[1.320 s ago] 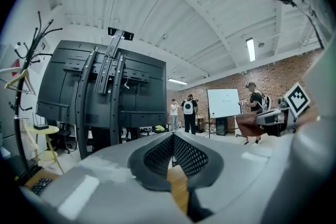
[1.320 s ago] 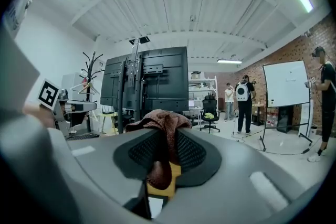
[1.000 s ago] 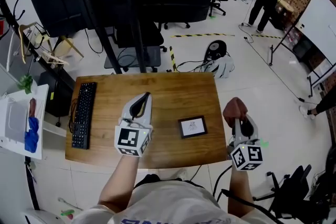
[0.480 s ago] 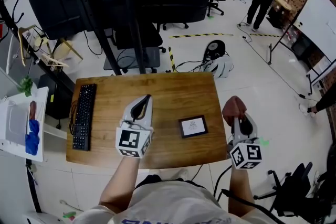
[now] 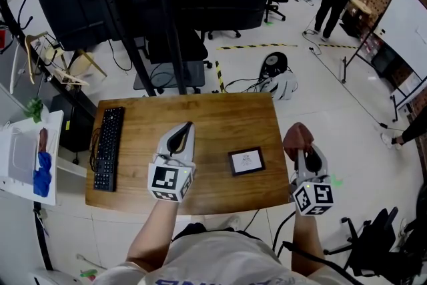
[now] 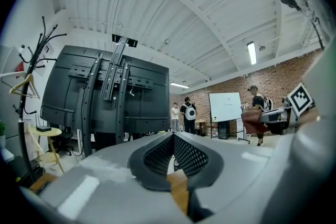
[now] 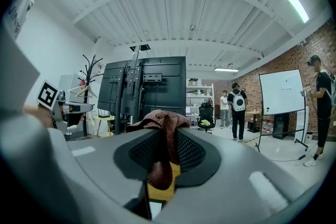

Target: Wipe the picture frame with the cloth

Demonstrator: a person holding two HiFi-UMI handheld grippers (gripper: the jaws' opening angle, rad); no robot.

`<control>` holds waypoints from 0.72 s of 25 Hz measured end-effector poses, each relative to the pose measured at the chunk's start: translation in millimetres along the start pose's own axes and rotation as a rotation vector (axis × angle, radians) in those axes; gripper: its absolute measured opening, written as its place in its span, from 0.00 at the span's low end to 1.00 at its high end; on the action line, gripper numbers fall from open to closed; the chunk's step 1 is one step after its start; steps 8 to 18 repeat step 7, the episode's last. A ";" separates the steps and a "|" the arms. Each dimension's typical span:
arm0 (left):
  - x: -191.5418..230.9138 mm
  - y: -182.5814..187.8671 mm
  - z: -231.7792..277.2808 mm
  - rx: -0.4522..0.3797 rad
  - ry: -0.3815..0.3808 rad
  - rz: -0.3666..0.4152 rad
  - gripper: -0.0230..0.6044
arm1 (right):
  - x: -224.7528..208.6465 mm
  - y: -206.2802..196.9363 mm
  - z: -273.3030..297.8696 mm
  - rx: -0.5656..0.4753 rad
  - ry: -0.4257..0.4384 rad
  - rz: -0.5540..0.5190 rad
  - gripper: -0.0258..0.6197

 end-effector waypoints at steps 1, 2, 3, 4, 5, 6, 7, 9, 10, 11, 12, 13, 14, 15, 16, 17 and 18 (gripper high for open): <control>-0.4 0.1 -0.3 -0.001 0.000 0.001 0.04 | 0.0 0.0 0.1 0.000 0.001 0.001 0.16; -0.8 0.4 -0.5 -0.002 0.000 0.001 0.04 | 0.0 0.0 0.1 0.000 0.002 0.002 0.16; -1.2 0.7 -0.8 -0.002 0.000 0.001 0.04 | 0.0 0.1 -0.2 0.000 0.003 0.004 0.16; -1.8 1.0 -1.1 -0.002 -0.001 0.001 0.04 | 0.1 0.5 -0.7 -0.001 0.003 0.005 0.16; -2.3 1.2 -1.6 -0.002 -0.002 0.001 0.04 | 0.4 0.9 -1.3 -0.001 0.004 0.004 0.16; -3.0 1.4 -2.2 -0.002 -0.002 0.001 0.04 | 0.6 1.3 -2.1 -0.001 0.005 0.003 0.16; -3.6 1.6 -2.8 -0.001 -0.003 0.001 0.04 | 0.9 1.8 -2.9 -0.001 0.005 0.002 0.16; -3.6 1.6 -2.8 -0.001 -0.003 0.001 0.04 | 0.9 1.8 -2.9 -0.001 0.005 0.002 0.16; -3.6 1.6 -2.8 -0.001 -0.003 0.001 0.04 | 0.9 1.8 -2.9 -0.001 0.005 0.002 0.16; -3.6 1.6 -2.8 -0.001 -0.003 0.001 0.04 | 0.9 1.8 -2.9 -0.001 0.005 0.002 0.16; -3.6 1.6 -2.8 -0.001 -0.003 0.001 0.04 | 0.9 1.8 -2.9 -0.001 0.005 0.002 0.16; -3.6 1.6 -2.8 -0.001 -0.003 0.001 0.04 | 0.9 1.8 -2.9 -0.001 0.005 0.002 0.16; -3.6 1.6 -2.8 -0.001 -0.003 0.001 0.04 | 0.9 1.8 -2.9 -0.001 0.005 0.002 0.16; -3.6 1.6 -2.8 -0.001 -0.003 0.001 0.04 | 0.9 1.8 -2.9 -0.001 0.005 0.002 0.16; -3.6 1.6 -2.8 -0.001 -0.003 0.001 0.04 | 0.9 1.8 -2.9 -0.001 0.005 0.002 0.16; -3.6 1.6 -2.8 -0.001 -0.003 0.001 0.04 | 0.9 1.8 -2.9 -0.001 0.005 0.002 0.16; -3.6 1.6 -2.8 -0.001 -0.003 0.001 0.04 | 0.9 1.8 -2.9 -0.001 0.005 0.002 0.16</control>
Point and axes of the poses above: the fingertips, and each gripper's own axes: z forward along the fingers, x to its left, y out of its top, the point moved 6 cm from there along -z, backward along the fingers
